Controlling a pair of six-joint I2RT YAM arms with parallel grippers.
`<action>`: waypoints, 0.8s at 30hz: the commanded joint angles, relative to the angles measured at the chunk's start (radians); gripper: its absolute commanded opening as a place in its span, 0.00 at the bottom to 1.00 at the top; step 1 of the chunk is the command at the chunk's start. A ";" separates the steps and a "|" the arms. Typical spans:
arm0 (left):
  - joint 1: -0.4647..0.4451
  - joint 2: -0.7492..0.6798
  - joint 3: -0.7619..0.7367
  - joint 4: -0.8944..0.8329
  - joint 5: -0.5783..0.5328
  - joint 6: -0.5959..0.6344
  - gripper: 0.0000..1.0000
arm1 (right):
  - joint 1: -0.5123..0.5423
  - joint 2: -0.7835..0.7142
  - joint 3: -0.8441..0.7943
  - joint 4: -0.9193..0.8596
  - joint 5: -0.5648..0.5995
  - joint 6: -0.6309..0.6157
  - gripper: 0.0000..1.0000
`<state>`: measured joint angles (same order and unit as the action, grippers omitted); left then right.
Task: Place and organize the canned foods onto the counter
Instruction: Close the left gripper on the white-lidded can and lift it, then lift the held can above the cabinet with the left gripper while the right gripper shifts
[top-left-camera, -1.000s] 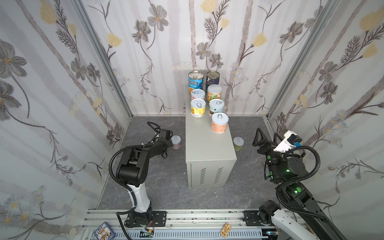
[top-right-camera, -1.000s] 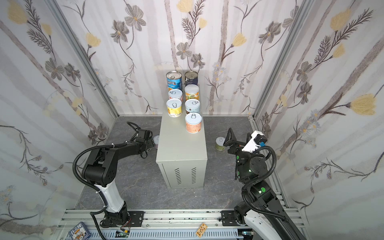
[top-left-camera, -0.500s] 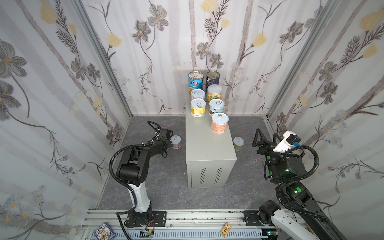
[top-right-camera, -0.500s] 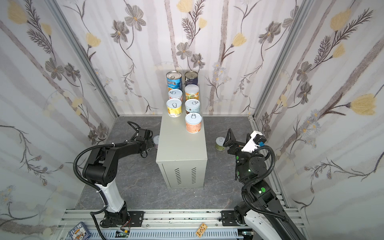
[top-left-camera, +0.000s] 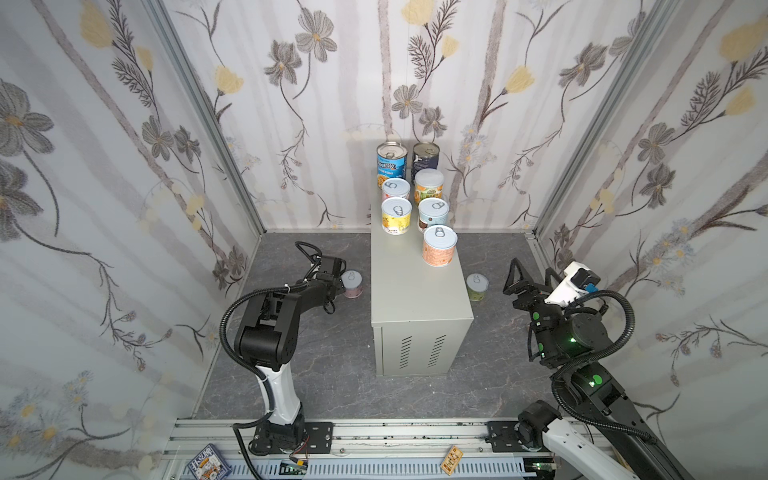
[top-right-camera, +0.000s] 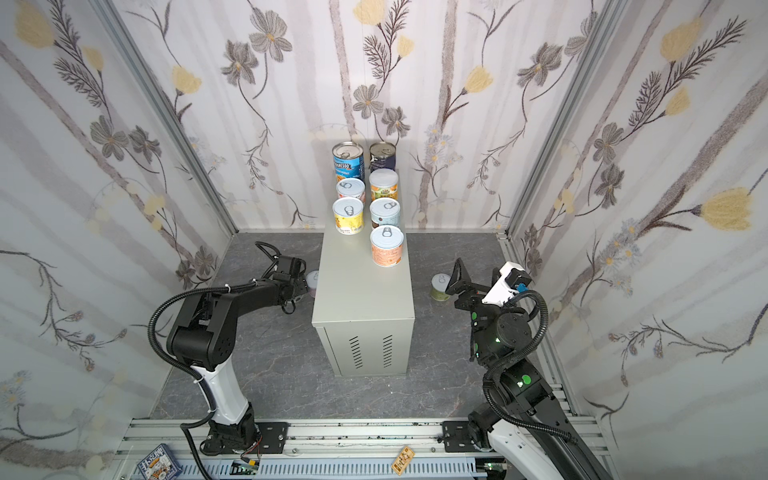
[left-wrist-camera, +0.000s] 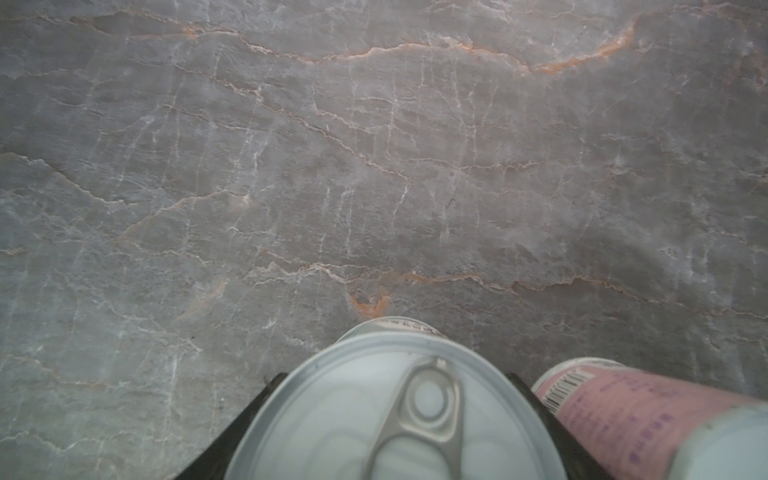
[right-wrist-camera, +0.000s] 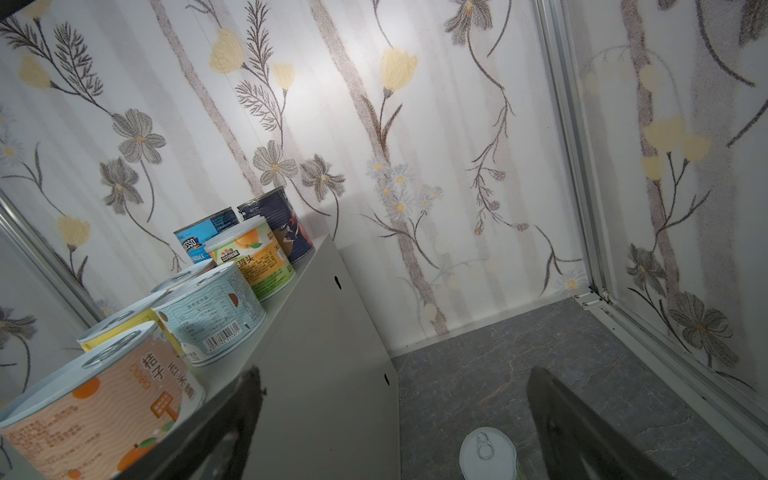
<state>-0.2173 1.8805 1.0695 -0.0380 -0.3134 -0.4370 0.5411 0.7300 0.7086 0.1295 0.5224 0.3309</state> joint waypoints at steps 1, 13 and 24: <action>0.000 -0.001 0.001 -0.020 -0.003 -0.015 0.67 | 0.000 -0.001 -0.002 -0.006 0.001 0.002 1.00; 0.000 -0.093 -0.054 -0.037 0.000 0.012 0.26 | 0.001 0.089 0.032 0.052 -0.384 -0.062 1.00; 0.001 -0.294 -0.118 -0.096 0.018 0.041 0.00 | 0.008 0.178 0.086 0.104 -0.624 -0.093 1.00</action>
<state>-0.2165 1.6329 0.9607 -0.1417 -0.2916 -0.4103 0.5484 0.8940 0.7811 0.1905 -0.0067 0.2615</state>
